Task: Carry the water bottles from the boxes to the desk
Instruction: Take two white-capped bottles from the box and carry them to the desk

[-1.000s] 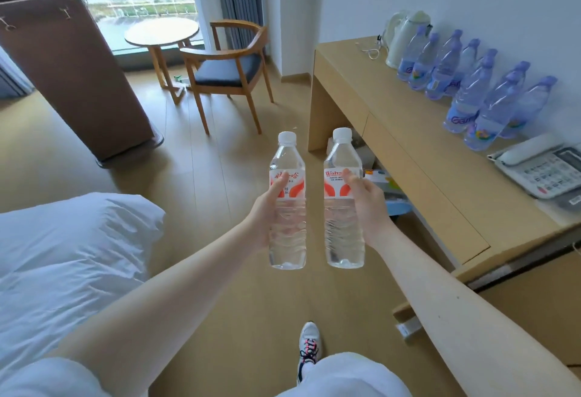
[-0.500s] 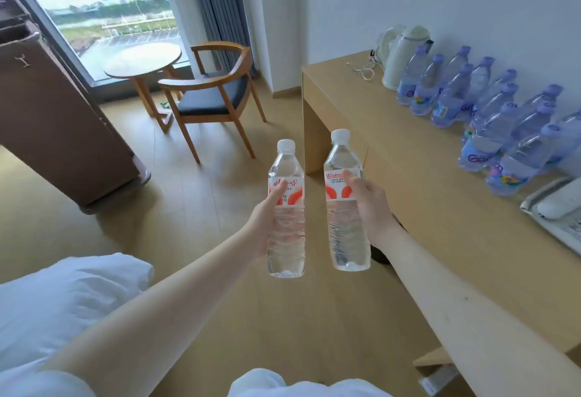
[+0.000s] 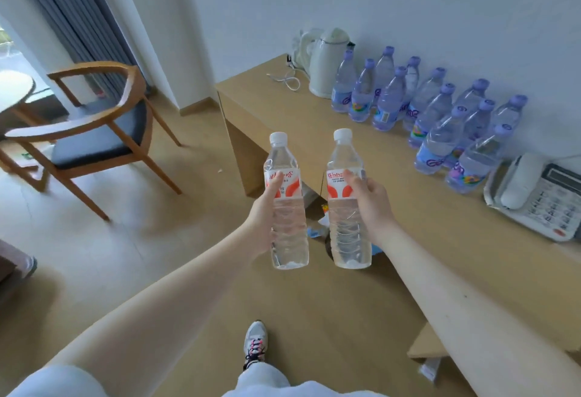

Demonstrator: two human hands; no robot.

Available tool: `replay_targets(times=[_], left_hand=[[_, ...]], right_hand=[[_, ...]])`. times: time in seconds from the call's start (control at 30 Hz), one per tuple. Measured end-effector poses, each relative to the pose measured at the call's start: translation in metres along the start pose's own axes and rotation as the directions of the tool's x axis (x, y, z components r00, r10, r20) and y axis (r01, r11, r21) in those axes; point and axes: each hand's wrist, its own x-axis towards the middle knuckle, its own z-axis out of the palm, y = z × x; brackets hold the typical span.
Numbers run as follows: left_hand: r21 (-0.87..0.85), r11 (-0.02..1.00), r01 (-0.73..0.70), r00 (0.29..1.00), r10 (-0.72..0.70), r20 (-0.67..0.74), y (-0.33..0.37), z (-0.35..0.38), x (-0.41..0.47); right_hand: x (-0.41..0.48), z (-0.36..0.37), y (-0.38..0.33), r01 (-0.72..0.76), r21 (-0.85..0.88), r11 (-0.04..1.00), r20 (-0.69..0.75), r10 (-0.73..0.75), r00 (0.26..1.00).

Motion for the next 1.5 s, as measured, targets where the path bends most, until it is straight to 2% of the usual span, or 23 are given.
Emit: replay_targets(times=[0.2,0.37,0.57,0.7,0.97,1.17,1.4,1.5], left_hand=[[0.092,0.995,-0.026,0.999,0.023,0.040,0.084,-0.027,0.052],[0.194,0.981,-0.002,0.996,-0.015,0.086,0.119,-0.031,0.086],[0.265,0.962,0.062,0.988,-0.097,0.121,0.126,-0.017,0.120],[0.317,0.947,0.056,0.983,-0.108,0.146,0.135,0.012,0.134],[0.389,0.920,-0.043,0.983,-0.030,0.179,0.168,0.088,0.172],[0.417,0.903,-0.106,0.981,0.027,0.190,0.185,0.137,0.198],[0.443,0.866,-0.232,0.956,0.120,0.267,0.198,0.168,0.236],[0.513,0.793,-0.327,0.926,0.162,0.340,0.210,0.178,0.262]], right_hand=[[0.042,0.056,-0.025,-0.009,0.064,0.998,-0.163,0.019,0.986],[0.068,0.086,-0.034,-0.012,0.087,0.996,-0.266,0.035,0.963],[0.096,0.078,-0.039,-0.061,0.094,0.994,-0.362,0.091,0.928],[0.115,0.057,-0.048,-0.036,0.052,0.998,-0.388,0.054,0.920],[0.169,0.001,-0.069,0.064,0.071,0.995,-0.412,-0.029,0.911],[0.207,-0.037,-0.078,0.120,0.039,0.992,-0.474,-0.088,0.876],[0.239,-0.056,-0.079,0.152,0.010,0.988,-0.581,-0.118,0.805],[0.257,-0.058,-0.084,0.143,0.002,0.990,-0.628,-0.110,0.770]])
